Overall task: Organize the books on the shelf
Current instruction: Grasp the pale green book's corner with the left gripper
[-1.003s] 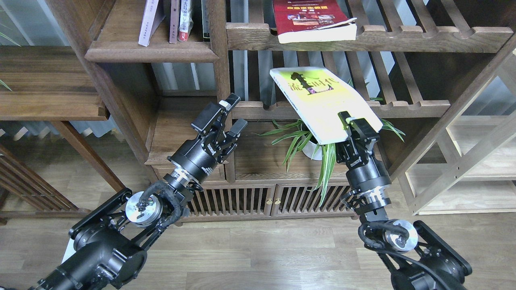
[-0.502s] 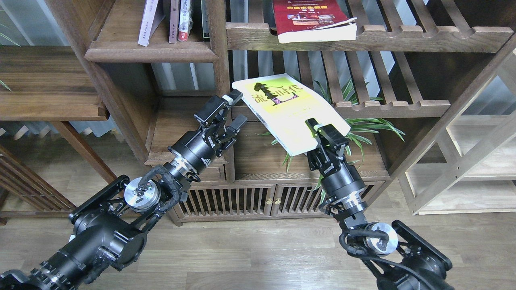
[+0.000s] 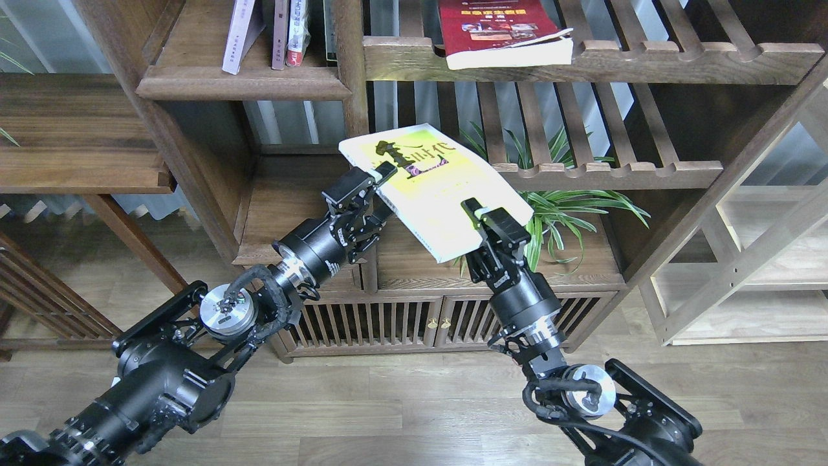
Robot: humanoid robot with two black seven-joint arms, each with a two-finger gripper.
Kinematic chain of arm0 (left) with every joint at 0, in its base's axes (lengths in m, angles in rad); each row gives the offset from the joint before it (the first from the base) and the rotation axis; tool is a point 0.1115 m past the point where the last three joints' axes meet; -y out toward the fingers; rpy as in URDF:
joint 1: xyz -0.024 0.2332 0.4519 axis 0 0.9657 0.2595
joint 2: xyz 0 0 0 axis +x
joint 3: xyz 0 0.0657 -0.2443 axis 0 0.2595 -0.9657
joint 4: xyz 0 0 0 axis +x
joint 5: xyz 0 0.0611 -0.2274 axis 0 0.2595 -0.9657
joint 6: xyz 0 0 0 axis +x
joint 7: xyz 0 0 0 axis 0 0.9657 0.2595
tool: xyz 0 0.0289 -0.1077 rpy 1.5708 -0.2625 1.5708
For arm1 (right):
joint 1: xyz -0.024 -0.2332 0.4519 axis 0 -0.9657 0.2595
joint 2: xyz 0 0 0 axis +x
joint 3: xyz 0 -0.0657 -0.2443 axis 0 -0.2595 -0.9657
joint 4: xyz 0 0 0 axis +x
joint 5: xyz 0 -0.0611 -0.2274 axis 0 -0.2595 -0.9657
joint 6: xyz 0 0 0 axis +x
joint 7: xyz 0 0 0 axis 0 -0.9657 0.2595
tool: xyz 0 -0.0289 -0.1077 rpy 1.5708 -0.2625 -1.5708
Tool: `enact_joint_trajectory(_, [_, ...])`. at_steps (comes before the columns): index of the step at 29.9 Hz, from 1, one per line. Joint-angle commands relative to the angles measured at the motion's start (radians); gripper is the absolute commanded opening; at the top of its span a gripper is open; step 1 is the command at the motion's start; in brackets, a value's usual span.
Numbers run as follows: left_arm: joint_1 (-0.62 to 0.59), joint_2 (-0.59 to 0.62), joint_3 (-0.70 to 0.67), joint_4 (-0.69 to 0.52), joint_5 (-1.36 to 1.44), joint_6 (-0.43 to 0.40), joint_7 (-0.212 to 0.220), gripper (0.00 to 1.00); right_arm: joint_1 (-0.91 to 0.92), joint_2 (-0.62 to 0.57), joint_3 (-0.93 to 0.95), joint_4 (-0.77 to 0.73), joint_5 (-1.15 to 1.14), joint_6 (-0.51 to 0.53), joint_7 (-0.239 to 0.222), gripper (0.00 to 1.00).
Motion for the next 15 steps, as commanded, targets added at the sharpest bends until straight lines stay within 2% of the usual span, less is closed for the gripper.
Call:
enact_joint_trajectory(1, [-0.016, 0.000, -0.002, 0.013, 0.000, 0.000, 0.000, 0.81, -0.005, 0.006, -0.002, 0.002, -0.018, 0.000, 0.000, 0.04])
enact_joint_trajectory(6, [-0.018, 0.000, -0.002, 0.018, -0.002, 0.000, 0.001, 0.71, -0.005, 0.006, -0.019, 0.000, -0.025, 0.000, -0.001, 0.04])
enact_joint_trajectory(9, [-0.018, 0.000, -0.002, 0.016, -0.003, -0.003, 0.017, 0.65, -0.008, 0.004, -0.027, 0.002, -0.028, 0.000, -0.001, 0.04])
enact_joint_trajectory(15, [-0.018, 0.000, -0.002, 0.016, -0.002, -0.010, 0.028, 0.47, -0.008, 0.004, -0.033, 0.000, -0.028, 0.000, -0.003, 0.04])
